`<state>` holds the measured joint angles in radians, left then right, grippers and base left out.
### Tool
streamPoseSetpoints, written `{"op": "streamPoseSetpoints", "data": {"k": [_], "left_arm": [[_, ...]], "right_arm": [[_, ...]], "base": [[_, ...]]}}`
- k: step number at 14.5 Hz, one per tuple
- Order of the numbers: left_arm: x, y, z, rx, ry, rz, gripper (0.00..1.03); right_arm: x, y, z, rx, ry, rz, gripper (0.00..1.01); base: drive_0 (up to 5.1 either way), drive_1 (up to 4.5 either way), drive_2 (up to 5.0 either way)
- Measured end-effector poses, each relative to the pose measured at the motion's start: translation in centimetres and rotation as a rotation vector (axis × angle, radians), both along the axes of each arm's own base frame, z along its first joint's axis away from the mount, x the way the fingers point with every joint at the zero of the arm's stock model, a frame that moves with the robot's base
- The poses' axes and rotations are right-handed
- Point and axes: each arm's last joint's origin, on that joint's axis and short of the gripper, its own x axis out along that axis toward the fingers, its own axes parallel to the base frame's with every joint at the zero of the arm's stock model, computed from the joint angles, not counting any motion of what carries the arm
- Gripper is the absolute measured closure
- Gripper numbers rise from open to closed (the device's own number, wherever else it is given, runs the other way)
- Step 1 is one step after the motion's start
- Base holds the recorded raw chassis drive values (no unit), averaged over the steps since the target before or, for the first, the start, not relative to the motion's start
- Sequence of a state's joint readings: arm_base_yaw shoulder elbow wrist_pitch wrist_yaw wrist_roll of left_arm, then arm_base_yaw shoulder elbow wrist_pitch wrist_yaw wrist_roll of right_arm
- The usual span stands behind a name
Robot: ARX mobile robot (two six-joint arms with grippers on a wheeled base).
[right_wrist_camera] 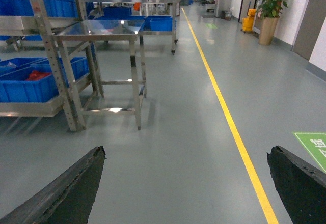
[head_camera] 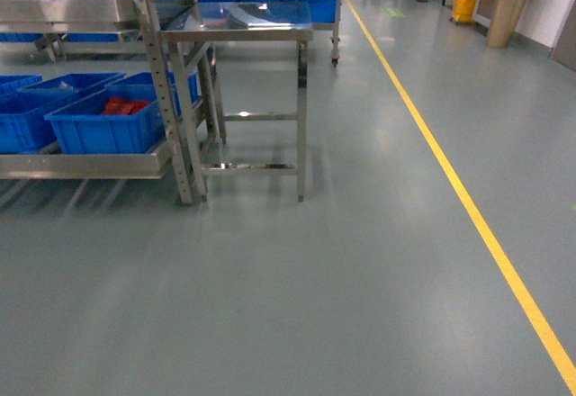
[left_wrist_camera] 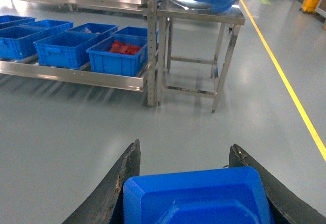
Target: Pick blue part to blue bin on bottom shelf
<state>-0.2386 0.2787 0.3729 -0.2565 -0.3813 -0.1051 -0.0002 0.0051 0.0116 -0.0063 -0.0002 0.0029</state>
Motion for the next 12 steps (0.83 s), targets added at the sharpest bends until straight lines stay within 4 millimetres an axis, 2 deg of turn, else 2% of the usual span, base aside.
{"op": "streamPoseSetpoints", "data": {"k": [12], "left_arm": [[0.01, 0.00, 0.00, 0.000, 0.000, 0.000, 0.59]], "right_arm": [[0.00, 0.00, 0.03, 0.000, -0.003, 0.000, 0.03]], "base": [[0.0, 4.11, -4.2]]}}
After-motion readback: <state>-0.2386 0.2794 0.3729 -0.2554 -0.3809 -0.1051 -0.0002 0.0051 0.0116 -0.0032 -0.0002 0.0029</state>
